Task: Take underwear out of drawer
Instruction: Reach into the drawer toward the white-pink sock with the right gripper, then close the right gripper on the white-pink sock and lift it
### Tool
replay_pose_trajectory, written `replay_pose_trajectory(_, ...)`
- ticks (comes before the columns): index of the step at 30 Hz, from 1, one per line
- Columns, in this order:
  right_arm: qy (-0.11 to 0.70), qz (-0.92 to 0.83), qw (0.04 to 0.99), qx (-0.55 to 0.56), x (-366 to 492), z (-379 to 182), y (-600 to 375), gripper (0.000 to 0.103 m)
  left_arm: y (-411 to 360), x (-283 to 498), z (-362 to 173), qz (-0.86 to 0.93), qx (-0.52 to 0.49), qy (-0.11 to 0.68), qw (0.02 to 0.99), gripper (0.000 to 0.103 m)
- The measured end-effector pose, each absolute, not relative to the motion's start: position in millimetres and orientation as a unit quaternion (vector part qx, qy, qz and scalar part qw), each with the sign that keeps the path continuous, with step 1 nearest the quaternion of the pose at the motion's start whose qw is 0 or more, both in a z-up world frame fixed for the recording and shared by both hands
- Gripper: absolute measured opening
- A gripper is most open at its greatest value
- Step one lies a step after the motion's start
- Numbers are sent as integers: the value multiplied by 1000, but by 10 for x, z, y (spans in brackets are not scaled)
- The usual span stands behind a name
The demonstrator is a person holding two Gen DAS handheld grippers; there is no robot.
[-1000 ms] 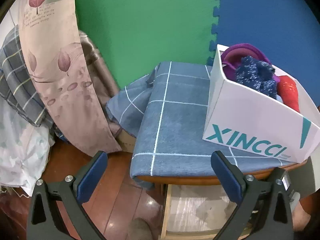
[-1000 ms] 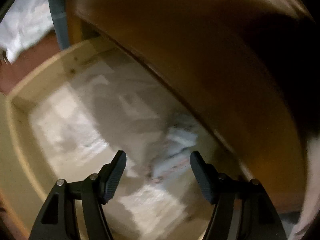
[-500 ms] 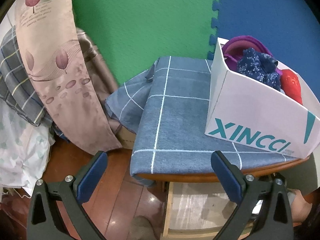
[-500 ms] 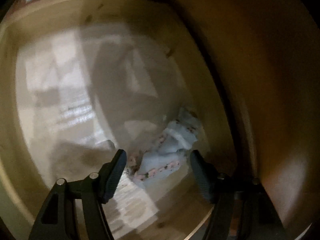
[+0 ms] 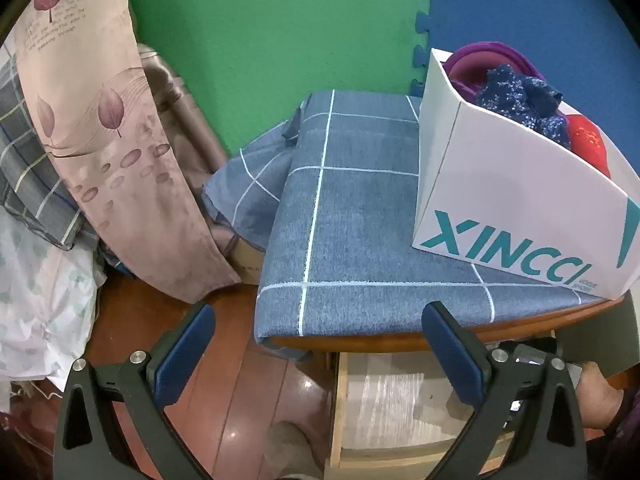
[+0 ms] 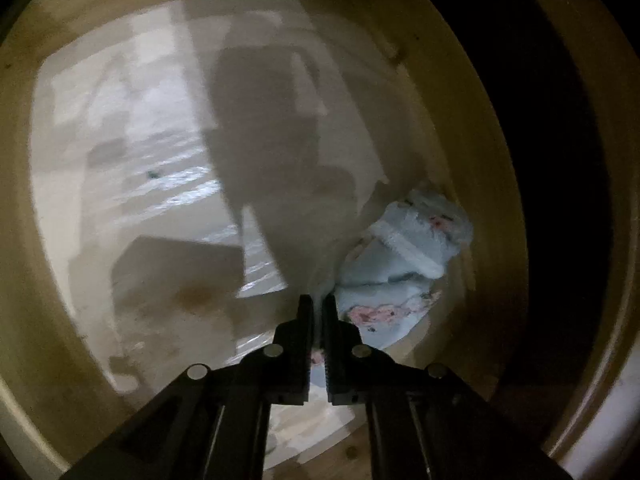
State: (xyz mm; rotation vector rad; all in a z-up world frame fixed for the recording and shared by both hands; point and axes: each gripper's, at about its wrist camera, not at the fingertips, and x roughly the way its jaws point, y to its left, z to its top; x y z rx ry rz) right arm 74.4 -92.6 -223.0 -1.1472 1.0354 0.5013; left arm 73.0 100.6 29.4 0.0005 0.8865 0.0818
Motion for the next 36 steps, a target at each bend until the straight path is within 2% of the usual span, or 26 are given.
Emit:
replay_pose_trajectory(4, 430, 236, 680, -544, 469, -2092, -886, 3, 1012, 708, 306, 38, 0, 428, 903, 102)
replay_pose_trajectory(11, 396, 264, 696, -538, 112, -1482, -729, 3, 976, 719, 277, 37, 5, 431, 902, 102)
replay_pose_trajectory(14, 401, 294, 718, -487, -29, -1012, -717, 3, 969, 723, 268, 37, 7, 432, 901, 102)
replay_pose_trajectory(21, 426, 365, 784, -265, -206, 356, -1160, 3, 1025, 746, 229, 39, -7, 448, 893, 102)
replay_pose_trajectory(27, 358, 360, 846, -162, -138, 1736, -1621, 3, 1071, 697, 265, 27, -34, 445, 895, 102)
replay_pose_trajectory(30, 320, 319, 882, -134, 39, 2222, -1942, 3, 1011, 636, 341, 12, -30, 429, 903, 102)
replay_pose_trajectory(32, 306, 276, 902, -129, 202, 2403, -2118, 3, 938, 598, 398, -4, -28, 420, 907, 102)
replay_pose_trajectory(36, 317, 198, 923, -95, 634, 2104, -2188, 5, 707, 466, 526, -26, 1, 382, 924, 102)
